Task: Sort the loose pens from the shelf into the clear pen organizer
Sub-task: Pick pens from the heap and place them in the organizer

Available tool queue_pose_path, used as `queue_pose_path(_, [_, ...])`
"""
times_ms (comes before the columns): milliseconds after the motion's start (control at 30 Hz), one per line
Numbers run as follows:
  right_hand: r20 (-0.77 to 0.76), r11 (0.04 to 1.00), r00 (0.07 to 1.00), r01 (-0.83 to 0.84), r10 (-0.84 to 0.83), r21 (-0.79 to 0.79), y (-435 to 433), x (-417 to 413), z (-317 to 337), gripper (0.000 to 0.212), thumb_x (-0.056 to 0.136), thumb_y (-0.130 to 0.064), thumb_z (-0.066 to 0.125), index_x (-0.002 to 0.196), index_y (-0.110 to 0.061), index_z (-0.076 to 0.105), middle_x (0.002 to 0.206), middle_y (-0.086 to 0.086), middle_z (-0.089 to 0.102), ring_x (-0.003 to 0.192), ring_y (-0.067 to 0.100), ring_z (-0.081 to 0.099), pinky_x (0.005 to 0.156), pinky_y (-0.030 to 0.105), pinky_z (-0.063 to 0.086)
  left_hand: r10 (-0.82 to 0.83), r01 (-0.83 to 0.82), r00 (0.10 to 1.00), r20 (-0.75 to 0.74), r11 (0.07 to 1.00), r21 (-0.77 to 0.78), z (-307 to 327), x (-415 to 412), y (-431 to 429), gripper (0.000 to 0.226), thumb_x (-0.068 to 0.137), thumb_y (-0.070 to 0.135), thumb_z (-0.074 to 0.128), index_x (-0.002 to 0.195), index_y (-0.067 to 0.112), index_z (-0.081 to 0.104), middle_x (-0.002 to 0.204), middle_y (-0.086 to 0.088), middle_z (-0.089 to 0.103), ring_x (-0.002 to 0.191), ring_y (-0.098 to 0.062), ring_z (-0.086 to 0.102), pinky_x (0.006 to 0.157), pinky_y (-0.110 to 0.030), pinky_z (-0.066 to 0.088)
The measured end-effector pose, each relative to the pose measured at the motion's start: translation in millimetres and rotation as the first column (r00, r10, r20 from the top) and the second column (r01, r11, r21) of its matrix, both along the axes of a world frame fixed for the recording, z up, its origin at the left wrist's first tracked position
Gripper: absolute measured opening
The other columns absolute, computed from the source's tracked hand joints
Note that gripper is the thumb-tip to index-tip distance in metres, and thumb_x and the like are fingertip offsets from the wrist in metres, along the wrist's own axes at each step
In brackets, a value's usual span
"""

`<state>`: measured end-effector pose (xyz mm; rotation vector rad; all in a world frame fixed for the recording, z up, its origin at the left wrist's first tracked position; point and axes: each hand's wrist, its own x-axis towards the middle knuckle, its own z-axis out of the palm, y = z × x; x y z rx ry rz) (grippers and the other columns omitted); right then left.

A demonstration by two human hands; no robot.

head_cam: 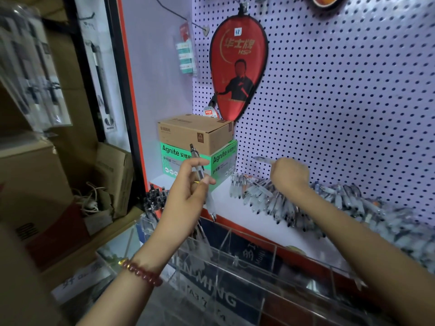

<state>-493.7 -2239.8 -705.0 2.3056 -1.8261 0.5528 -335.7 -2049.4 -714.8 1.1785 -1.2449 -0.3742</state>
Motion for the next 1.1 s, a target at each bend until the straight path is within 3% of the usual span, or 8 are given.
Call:
queue_pose_path(100, [0.338, 0.980, 0.928, -0.190, 0.159, 0.063, 20, 8, 30, 0.040, 0.102, -0.017, 0.034, 0.071, -0.012, 0.059, 0.066, 0.005, 0.055, 0.046, 0.016, 0.040, 0.047, 0.024, 0.035, 0.015, -0.015, 1.000, 0.006, 1.000, -0.004, 2, 3, 3, 0.018, 0.094, 0.001, 0.052, 0.099, 0.017, 0.061, 0.082, 0.017, 0.068, 0.070, -0.014, 0.046, 0.058, -0.023, 0.038])
queue_pose_path(233, [0.790, 0.848, 0.552, -0.524, 0.267, 0.079, 74, 28, 41, 0.039, 0.102, -0.018, 0.034, 0.072, -0.015, 0.059, 0.058, 0.001, 0.053, 0.042, 0.009, 0.039, 0.048, 0.024, 0.034, 0.127, -0.127, 0.989, -0.071, 0.992, 0.008, 7, 0, 6, 0.020, 0.095, 0.003, 0.051, 0.095, 0.020, 0.060, 0.081, 0.006, 0.065, 0.071, -0.013, 0.050, 0.065, -0.026, 0.040])
queue_pose_path(367, [0.811, 0.731, 0.436, -0.683, 0.391, 0.015, 137, 36, 23, 0.039, 0.103, -0.028, 0.035, 0.070, -0.021, 0.057, 0.057, -0.006, 0.050, 0.049, 0.008, 0.044, 0.057, 0.030, 0.037, 0.169, -0.166, 0.957, -0.234, 0.986, 0.034, 18, -9, 14, 0.009, 0.100, 0.022, 0.043, 0.096, 0.023, 0.051, 0.092, -0.003, 0.060, 0.081, -0.003, 0.056, 0.079, -0.016, 0.042])
queue_pose_path(500, [0.500, 0.667, 0.593, -0.744, 0.631, 0.040, 168, 21, 15, 0.032, 0.098, -0.033, 0.043, 0.077, -0.015, 0.060, 0.055, -0.003, 0.048, 0.048, 0.008, 0.041, 0.051, 0.032, 0.033, 0.155, -0.159, 0.960, -0.233, 0.987, 0.001, 18, -11, 13, 0.014, 0.102, 0.024, 0.040, 0.096, 0.012, 0.044, 0.104, -0.024, 0.058, 0.092, -0.028, 0.064, 0.087, -0.044, 0.050])
queue_pose_path(667, [0.326, 0.741, 0.690, -0.669, 0.647, -0.055, 165, 11, 21, 0.052, 0.096, -0.047, 0.042, 0.061, -0.009, 0.049, 0.051, 0.002, 0.044, 0.047, 0.015, 0.041, 0.049, 0.033, 0.033, 0.078, -0.080, 0.995, -0.066, 0.996, -0.033, 15, -19, 14, 0.012, 0.101, 0.005, 0.036, 0.102, 0.016, 0.042, 0.099, -0.010, 0.057, 0.082, -0.011, 0.062, 0.073, -0.032, 0.051])
queue_pose_path(800, [0.614, 0.656, 0.488, -0.752, 0.620, -0.064, 160, 21, 33, 0.033, 0.089, -0.055, 0.047, 0.082, -0.024, 0.056, 0.066, 0.008, 0.054, 0.059, 0.018, 0.052, 0.060, 0.039, 0.044, 0.002, 0.002, 0.986, 0.165, 1.000, -0.023, 20, -11, 21, 0.042, 0.100, -0.001, 0.034, 0.133, 0.025, 0.038, 0.082, -0.007, 0.056, 0.059, -0.008, 0.057, 0.057, -0.020, 0.048])
queue_pose_path(933, [0.901, 0.559, 0.287, -0.827, 0.325, 0.062, 155, 34, 39, 0.038, 0.091, -0.043, 0.056, 0.120, -0.020, 0.049, 0.060, -0.014, 0.056, 0.050, -0.011, 0.050, 0.054, 0.013, 0.037, -0.058, 0.048, 0.977, 0.207, 0.998, 0.051, 18, 0, 26, 0.070, 0.100, 0.002, 0.037, 0.145, 0.047, 0.007, 0.084, -0.013, 0.052, 0.066, -0.006, 0.049, 0.066, -0.024, 0.045])
queue_pose_path(1100, [0.916, 0.550, 0.221, -0.835, 0.334, 0.001, 145, 41, 31, 0.024, 0.094, -0.028, 0.058, 0.093, -0.005, 0.060, 0.045, -0.012, 0.044, 0.040, -0.002, 0.041, 0.042, 0.012, 0.032, -0.144, 0.117, 0.963, 0.227, 0.985, 0.127, 5, 4, 23, 0.071, 0.097, 0.009, 0.046, 0.151, 0.033, 0.006, 0.082, 0.000, 0.056, 0.064, -0.001, 0.050, 0.063, -0.015, 0.042])
